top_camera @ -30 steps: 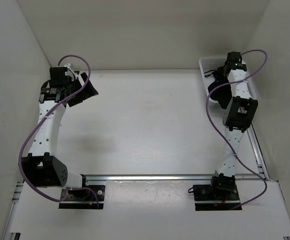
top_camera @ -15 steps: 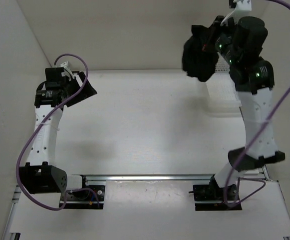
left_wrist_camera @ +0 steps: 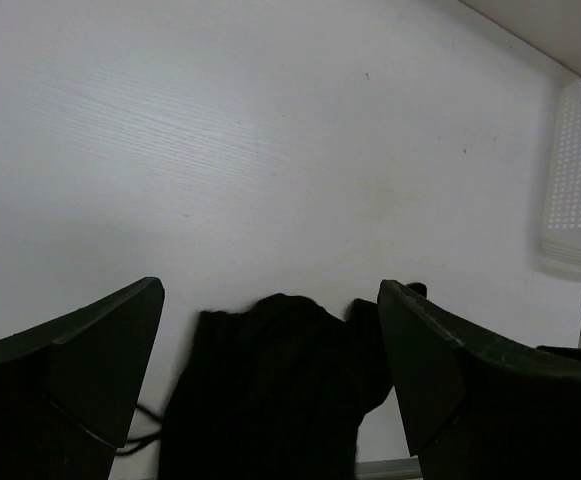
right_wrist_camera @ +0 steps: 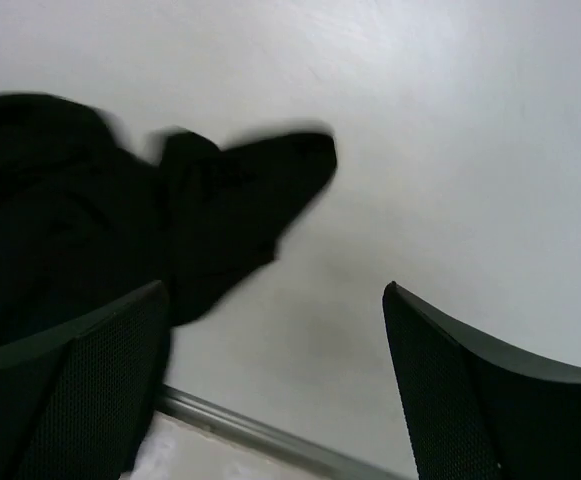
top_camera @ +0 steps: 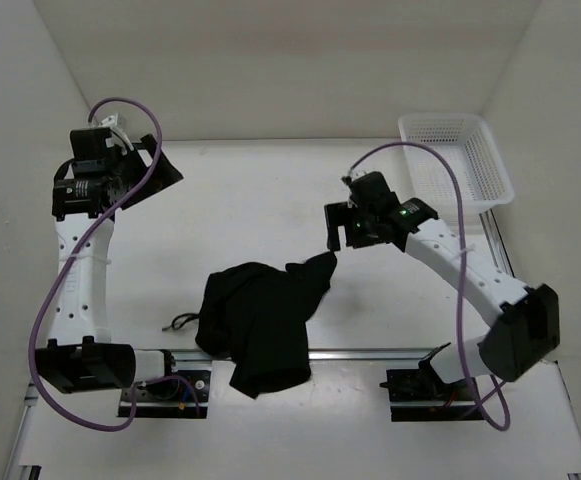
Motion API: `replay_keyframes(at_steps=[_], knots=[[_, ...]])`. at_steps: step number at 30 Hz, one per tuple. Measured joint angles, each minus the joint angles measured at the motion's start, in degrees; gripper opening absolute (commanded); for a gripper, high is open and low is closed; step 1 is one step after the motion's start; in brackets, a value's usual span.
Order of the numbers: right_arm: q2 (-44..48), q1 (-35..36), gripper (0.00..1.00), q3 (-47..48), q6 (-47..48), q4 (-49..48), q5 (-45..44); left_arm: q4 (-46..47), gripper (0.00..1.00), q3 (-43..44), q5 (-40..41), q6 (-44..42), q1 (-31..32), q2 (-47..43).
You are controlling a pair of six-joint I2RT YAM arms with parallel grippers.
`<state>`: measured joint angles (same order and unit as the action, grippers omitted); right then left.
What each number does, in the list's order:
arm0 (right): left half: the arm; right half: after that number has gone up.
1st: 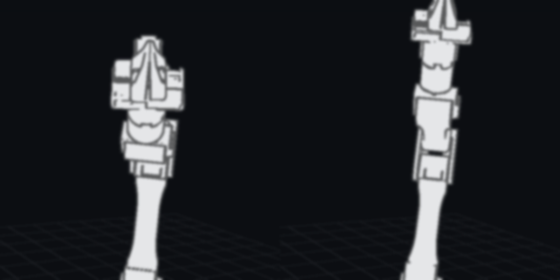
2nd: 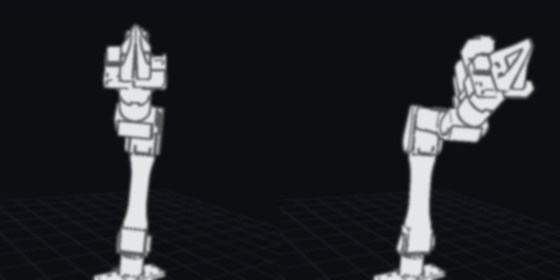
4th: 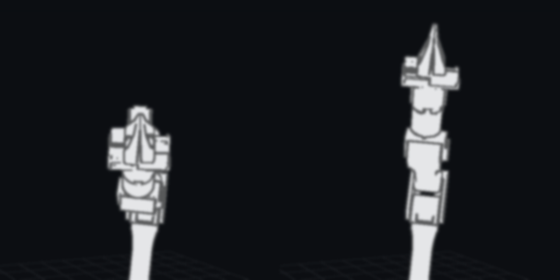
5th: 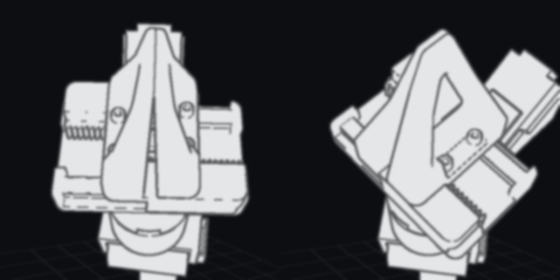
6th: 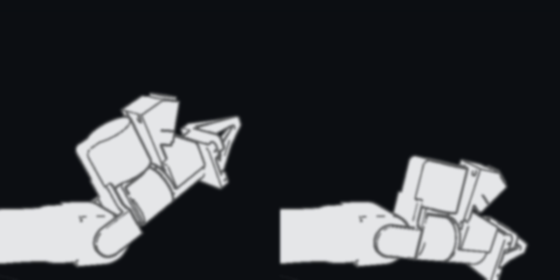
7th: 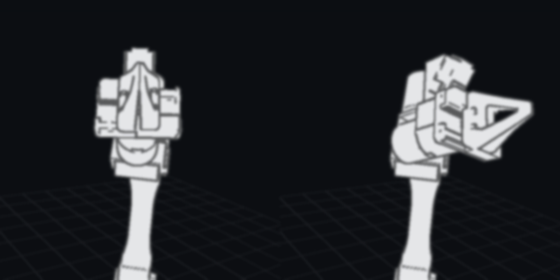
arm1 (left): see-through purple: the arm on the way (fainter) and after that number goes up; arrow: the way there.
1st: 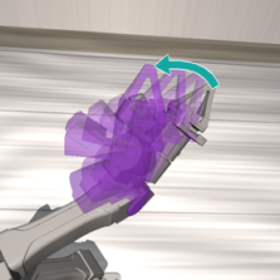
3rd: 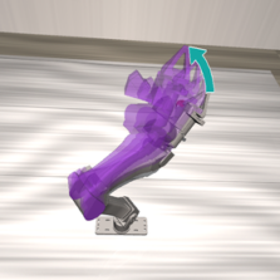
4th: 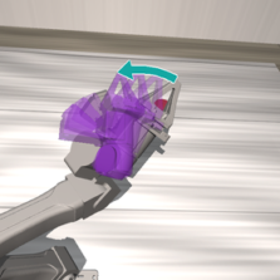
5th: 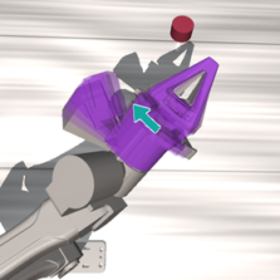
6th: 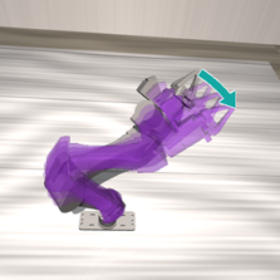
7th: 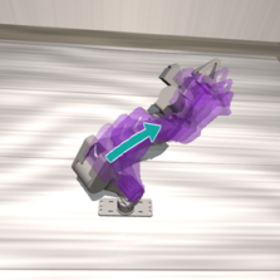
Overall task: Fold and stack the shorts
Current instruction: Move the shorts to the center of the board, then flatten the shorts out
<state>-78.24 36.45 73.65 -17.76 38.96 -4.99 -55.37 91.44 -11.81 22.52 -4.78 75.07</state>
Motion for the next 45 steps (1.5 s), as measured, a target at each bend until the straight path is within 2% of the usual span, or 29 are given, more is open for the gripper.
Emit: replay_keyframes(at_steps=[3, 6, 8, 12, 15, 18, 19, 21, 22, 23, 25, 26, 28, 29, 33, 36, 43, 45], knots=[[-3.61, -2.82, 0.9, -4.96, -2.27, 2.95, -1.14, -0.76, 1.0, -2.19, 0.07, 0.02, 0.33, -0.13], [-2.47, -2.73, 0.9, -5.2, -3.65, 3.23, -1.42, -0.96, 1.0, -9.01, 0.42, 1.01, 1.81, -1.22], [-0.9, -1.16, 0.9, -5.2, -4.42, 2.69, -1.05, -0.66, 1.0, -16.46, 0.0, 2.67, 3.96, -2.64], [0.66, 3.54, 0.97, -6.64, -6.49, 0.26, 1.53, -0.28, 1.0, -32.24, -0.68, 7.87, 9.31, -4.39], [-1.16, 8.68, 1.0, -9.97, -8.15, -2.01, 5.07, 0.5, 1.0, -39.15, -1.09, 11.28, 12.48, -2.91], [-6.75, 13.66, 0.96, -11.08, -9.09, -3.87, 9.46, 1.86, 0.86, -40.22, -1.05, 13.16, 14.27, 1.36], [-9.38, 15.37, 0.93, -11.13, -9.09, -4.9, 11.21, 2.82, 0.65, -40.22, -1.03, 13.51, 14.86, 2.84], [-14.12, 17.81, 0.88, -11.13, -8.98, -6.75, 14.69, 4.48, 0.39, -40.26, -1.07, 13.92, 15.61, 5.53], [-15.89, 18.62, 0.84, -11.13, -8.83, -7.41, 16.0, 5.11, 0.28, -40.3, -1.09, 13.9, 15.8, 6.56], [-17.66, 19.23, 0.72, -11.1, -8.66, -7.91, 17.31, 5.64, 0.11, -40.33, -1.03, 14.08, 15.96, 7.3], [-20.7, 19.85, 0.49, -10.93, -8.07, -8.87, 19.45, 6.47, 0.11, -40.37, -1.03, 13.66, 16.17, 8.57], [-22.08, 19.89, 0.25, -10.56, -7.65, -8.98, 20.2, 6.6, 0.11, -40.26, -1.05, 13.46, 16.17, 8.96], [-24.24, 19.85, 0.09, -9.22, -7.21, -8.87, 20.59, 6.56, 0.11, -39.65, -1.05, 13.29, 16.15, 9.55], [-24.87, 19.76, 0.0, -8.33, -6.86, -8.61, 20.26, 6.38, 0.11, -38.91, -1.05, 13.22, 16.15, 9.81], [-25.2, 17.75, 0.0, -3.3, -5.49, -6.62, 17.9, 5.77, 0.11, -32.74, -0.81, 12.74, 16.15, 11.45], [-25.2, 13.77, 0.0, 3.15, -3.67, -3.91, 14.38, 3.82, 0.11, -23.96, -0.28, 12.04, 16.13, 14.16], [-24.24, 2.78, 0.0, 31.01, 3.43, 4.04, 2.03, -4.48, 0.11, 11.1, 3.67, 10.29, 14.95, 21.97], [-21.38, 1.09, 0.0, 35.17, 5.31, 4.39, -2.08, -5.16, 0.11, 18.71, 4.33, 10.08, 14.62, 21.66]])
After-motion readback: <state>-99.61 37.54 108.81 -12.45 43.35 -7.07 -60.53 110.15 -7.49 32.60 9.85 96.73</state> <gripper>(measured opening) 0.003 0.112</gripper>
